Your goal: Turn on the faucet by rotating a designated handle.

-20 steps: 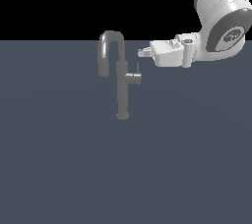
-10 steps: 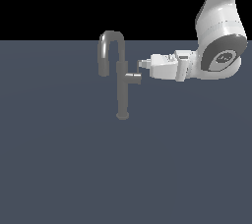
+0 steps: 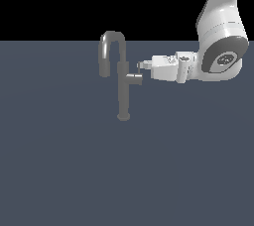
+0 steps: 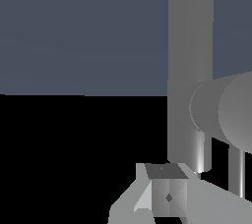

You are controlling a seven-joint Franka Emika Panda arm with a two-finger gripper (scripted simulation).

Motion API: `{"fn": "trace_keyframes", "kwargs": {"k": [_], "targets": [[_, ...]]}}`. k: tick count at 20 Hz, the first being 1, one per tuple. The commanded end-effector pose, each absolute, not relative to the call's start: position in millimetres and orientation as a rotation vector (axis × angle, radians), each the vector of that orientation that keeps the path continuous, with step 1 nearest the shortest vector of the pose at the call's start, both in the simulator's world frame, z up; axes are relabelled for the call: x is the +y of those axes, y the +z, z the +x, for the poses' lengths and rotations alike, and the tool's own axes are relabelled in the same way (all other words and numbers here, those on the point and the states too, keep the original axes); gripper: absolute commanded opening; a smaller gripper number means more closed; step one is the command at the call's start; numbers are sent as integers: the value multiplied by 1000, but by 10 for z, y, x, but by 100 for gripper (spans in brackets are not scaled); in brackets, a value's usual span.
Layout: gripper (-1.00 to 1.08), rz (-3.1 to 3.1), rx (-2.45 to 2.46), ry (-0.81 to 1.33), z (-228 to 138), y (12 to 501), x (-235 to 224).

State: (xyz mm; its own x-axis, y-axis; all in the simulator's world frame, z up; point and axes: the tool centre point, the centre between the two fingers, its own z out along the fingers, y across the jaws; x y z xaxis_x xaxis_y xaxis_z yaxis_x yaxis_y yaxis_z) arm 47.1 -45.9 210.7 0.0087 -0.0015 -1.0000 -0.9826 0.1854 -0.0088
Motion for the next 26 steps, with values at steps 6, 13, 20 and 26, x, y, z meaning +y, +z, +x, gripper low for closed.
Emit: {"fn": "trace_keyframes", "kwargs": {"k": [6, 13, 20, 26], "targets": [[-100, -1076, 1286, 1064, 341, 2182, -433], [-100, -1076, 1285, 1064, 224, 2223, -413], [-100, -1076, 1285, 1064, 4, 2245, -371], [-100, -1079, 1283, 1054, -62, 2215, -357]]}}
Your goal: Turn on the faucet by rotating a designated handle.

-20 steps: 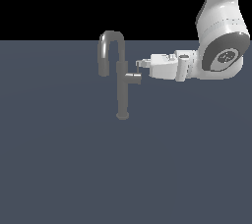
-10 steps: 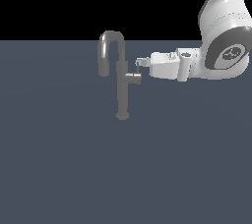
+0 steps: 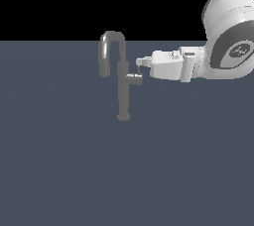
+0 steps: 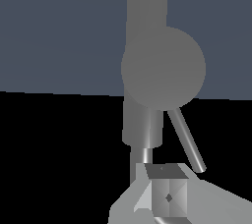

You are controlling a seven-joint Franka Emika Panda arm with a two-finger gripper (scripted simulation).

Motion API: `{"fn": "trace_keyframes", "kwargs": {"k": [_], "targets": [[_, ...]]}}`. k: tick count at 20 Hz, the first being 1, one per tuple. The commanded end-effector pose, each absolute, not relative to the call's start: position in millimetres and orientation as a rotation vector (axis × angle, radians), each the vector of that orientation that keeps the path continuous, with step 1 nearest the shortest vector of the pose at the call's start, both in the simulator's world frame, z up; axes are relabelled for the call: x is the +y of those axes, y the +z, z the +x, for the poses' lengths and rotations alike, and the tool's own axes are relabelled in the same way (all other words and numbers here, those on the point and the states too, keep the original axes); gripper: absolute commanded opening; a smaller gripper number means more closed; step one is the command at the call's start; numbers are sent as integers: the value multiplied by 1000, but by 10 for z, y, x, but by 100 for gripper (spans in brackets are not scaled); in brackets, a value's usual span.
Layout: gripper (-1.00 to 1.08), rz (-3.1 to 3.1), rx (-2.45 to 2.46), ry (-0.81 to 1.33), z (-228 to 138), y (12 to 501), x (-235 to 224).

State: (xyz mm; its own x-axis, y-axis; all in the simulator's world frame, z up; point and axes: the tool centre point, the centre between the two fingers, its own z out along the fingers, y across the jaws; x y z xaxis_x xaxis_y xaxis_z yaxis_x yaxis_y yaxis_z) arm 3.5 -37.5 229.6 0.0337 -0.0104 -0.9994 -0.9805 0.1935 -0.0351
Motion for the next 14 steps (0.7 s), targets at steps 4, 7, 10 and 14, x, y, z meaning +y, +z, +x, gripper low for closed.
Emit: {"fn": "trace_keyframes", "kwargs": {"k": [4, 7, 10, 14], "targets": [[-100, -1077, 1285, 1061, -222, 2144, -327], [-100, -1087, 1270, 1041, -166, 2246, -342], [-100, -1082, 1277, 1052, -285, 2084, -318], [-100, -1077, 1284, 1062, -407, 1920, -293]]}}
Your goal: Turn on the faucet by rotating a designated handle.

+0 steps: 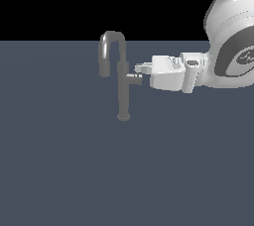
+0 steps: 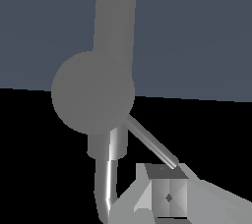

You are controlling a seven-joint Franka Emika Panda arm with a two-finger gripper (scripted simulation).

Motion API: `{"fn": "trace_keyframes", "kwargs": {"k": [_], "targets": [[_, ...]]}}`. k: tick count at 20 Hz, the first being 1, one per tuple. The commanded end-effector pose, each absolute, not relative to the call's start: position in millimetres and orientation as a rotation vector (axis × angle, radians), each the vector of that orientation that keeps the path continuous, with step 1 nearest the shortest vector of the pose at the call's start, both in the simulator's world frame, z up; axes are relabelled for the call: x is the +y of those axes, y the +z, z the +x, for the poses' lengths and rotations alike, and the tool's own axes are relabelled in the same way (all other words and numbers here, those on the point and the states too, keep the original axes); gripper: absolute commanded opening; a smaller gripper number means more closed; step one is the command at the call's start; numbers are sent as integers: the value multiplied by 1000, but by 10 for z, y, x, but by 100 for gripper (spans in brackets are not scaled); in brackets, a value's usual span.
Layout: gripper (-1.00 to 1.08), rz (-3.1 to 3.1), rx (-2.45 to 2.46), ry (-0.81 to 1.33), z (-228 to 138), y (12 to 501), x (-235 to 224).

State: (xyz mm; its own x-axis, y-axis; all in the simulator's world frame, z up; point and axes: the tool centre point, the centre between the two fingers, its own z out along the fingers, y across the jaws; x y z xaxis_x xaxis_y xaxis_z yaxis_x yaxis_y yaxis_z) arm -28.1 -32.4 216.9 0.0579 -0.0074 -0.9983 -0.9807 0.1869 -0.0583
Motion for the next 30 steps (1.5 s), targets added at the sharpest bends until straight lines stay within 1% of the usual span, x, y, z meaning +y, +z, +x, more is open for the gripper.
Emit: {"fn": "trace_keyframes", "kwargs": {"k": [1, 9, 10, 11, 20, 21, 22, 30], "targets": [[-100, -1097, 1253, 1029, -282, 2156, -320], [-100, -1076, 1286, 1064, -456, 1608, -284], [-100, -1076, 1286, 1064, -456, 1608, -284], [-100, -1101, 1241, 1029, -337, 1915, -311], [-100, -1077, 1283, 1062, -345, 1381, -305], [-100, -1077, 1283, 1062, -345, 1381, -305], [-100, -1105, 1223, 1033, -267, 1754, -326], [-100, -1086, 1264, 1054, -172, 1380, -338]]}}
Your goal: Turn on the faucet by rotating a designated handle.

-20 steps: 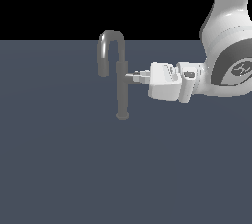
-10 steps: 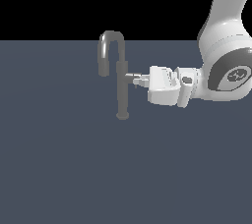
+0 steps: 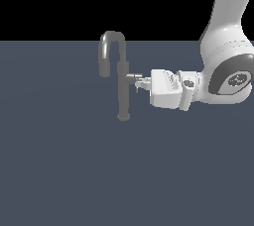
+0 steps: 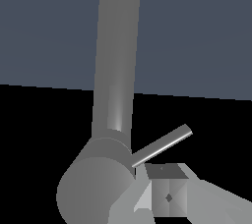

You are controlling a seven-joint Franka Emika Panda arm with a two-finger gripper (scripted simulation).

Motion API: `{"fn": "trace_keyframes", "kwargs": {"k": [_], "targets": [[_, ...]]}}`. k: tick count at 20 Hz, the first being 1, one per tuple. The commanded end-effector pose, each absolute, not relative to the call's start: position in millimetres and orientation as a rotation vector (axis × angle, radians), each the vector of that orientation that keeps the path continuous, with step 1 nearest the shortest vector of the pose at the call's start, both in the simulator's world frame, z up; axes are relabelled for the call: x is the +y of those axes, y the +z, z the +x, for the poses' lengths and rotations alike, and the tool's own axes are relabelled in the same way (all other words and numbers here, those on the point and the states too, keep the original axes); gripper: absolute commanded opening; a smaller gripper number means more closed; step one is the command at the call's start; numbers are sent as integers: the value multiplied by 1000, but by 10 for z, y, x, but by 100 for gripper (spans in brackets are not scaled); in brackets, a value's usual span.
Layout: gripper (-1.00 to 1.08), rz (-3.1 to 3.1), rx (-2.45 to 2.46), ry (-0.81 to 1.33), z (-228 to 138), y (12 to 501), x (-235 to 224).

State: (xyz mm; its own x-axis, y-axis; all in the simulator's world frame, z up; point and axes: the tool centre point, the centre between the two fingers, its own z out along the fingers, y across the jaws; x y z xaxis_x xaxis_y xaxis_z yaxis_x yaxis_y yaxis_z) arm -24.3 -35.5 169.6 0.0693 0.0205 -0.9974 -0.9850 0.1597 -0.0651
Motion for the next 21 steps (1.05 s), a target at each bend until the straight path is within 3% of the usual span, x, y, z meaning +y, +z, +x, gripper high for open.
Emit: {"fn": "trace_keyframes", "kwargs": {"k": [1, 5, 6, 21], "targets": [[-100, -1084, 1269, 1056, -161, 1333, -339], [-100, -1076, 1284, 1064, -131, 1195, -345], [-100, -1098, 1212, 1072, -231, 1605, -382], [-100, -1077, 1281, 1065, 118, 1172, -394]]}}
